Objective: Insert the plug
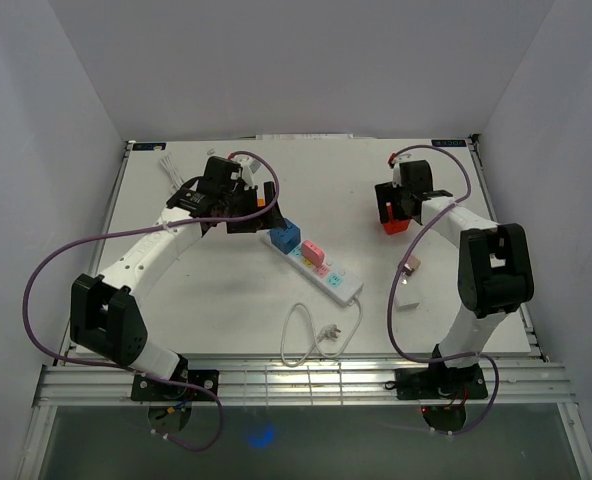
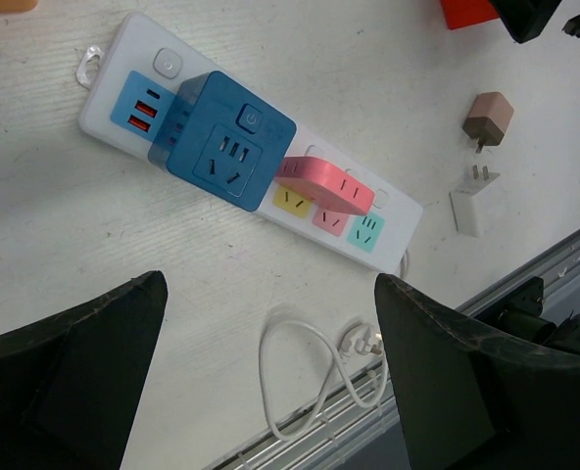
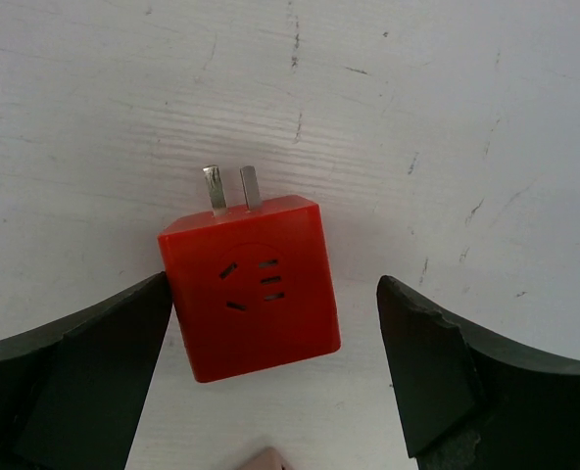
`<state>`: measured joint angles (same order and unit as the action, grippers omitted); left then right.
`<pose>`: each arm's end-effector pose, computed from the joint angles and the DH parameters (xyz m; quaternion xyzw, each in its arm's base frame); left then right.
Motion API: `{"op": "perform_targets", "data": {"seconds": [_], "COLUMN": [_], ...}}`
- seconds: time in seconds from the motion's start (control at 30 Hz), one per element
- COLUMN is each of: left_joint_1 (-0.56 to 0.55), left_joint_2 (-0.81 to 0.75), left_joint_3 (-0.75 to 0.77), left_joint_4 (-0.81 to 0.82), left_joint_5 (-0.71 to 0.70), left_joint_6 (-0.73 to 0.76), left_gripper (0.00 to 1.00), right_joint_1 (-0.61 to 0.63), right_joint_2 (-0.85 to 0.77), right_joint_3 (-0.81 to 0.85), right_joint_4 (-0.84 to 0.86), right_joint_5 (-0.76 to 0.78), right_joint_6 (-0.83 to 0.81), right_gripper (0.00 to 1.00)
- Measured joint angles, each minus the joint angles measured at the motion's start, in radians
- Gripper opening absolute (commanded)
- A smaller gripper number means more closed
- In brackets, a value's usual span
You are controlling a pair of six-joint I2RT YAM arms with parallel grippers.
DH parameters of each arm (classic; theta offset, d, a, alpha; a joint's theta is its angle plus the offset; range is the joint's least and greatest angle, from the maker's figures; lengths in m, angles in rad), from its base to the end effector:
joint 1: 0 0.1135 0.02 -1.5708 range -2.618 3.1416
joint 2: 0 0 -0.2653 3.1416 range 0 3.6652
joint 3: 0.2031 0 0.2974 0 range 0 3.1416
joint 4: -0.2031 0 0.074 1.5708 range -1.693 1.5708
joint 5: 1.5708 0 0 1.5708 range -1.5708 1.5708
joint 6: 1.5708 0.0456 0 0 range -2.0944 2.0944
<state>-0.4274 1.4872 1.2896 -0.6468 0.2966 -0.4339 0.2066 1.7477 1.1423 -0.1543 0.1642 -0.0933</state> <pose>0.3342 -0.1669 0.2916 0.0495 0.9247 -0.2722 0.2616 0.4191 0.0802 0.1763 -0.1048 0.9103 -0.0530 0.3968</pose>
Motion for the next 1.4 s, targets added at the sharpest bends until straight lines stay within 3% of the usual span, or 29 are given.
{"op": "perform_targets", "data": {"seconds": [0.1,0.13,0.17,0.2,0.23,0.3,0.47,0.63,0.97,1.1,1.3,1.4], "left_joint_1": [0.000,0.000,0.000,0.000,0.000,0.000,0.000,-0.008,-0.164,-0.219,-0.322,-0.401], "left_joint_2": [0.000,0.000,0.000,0.000,0.000,0.000,0.000,-0.023,-0.116,-0.127,-0.116,-0.068], "left_joint_3": [-0.019,-0.023,-0.025,-0.026,-0.026,-0.026,-0.026,-0.085,-0.216,-0.248,-0.336,-0.334], "left_joint_4": [0.000,-0.001,-0.002,-0.003,-0.003,-0.002,-0.001,0.087,0.370,0.530,0.763,0.868], "left_joint_5": [0.000,0.000,0.000,0.000,0.000,0.000,0.003,0.054,0.023,-0.049,-0.180,-0.267], "left_joint_6": [0.000,0.001,0.001,0.001,0.001,0.001,0.001,-0.001,-0.055,-0.077,-0.107,-0.088], "left_gripper": [0.98,0.98,0.98,0.98,0.98,0.98,0.98,0.98,0.98,0.98,0.98,0.98], "right_joint_1": [-0.006,-0.010,-0.011,-0.012,-0.014,-0.016,-0.016,-0.017,-0.016,-0.014,0.012,0.027], "right_joint_2": [0.038,0.049,0.061,0.072,0.086,0.098,0.096,0.042,-0.315,-0.452,-0.562,-0.633], "right_joint_3": [0.027,0.033,0.040,0.047,0.053,0.059,0.067,0.052,-0.123,-0.193,-0.237,-0.335], "right_joint_4": [-0.010,-0.017,-0.025,-0.032,-0.035,-0.046,-0.062,-0.082,0.063,0.150,0.222,0.316], "right_joint_5": [0.013,0.011,0.008,-0.001,-0.011,-0.032,-0.100,-0.208,-0.379,-0.395,-0.401,-0.403], "right_joint_6": [-0.014,-0.018,-0.018,-0.021,-0.024,-0.026,-0.010,0.075,0.491,0.706,0.956,1.094], "right_gripper": [0.90,0.97,0.98,0.89,0.70,0.54,0.45,0.44,0.45,0.33,0.33,0.33]}}
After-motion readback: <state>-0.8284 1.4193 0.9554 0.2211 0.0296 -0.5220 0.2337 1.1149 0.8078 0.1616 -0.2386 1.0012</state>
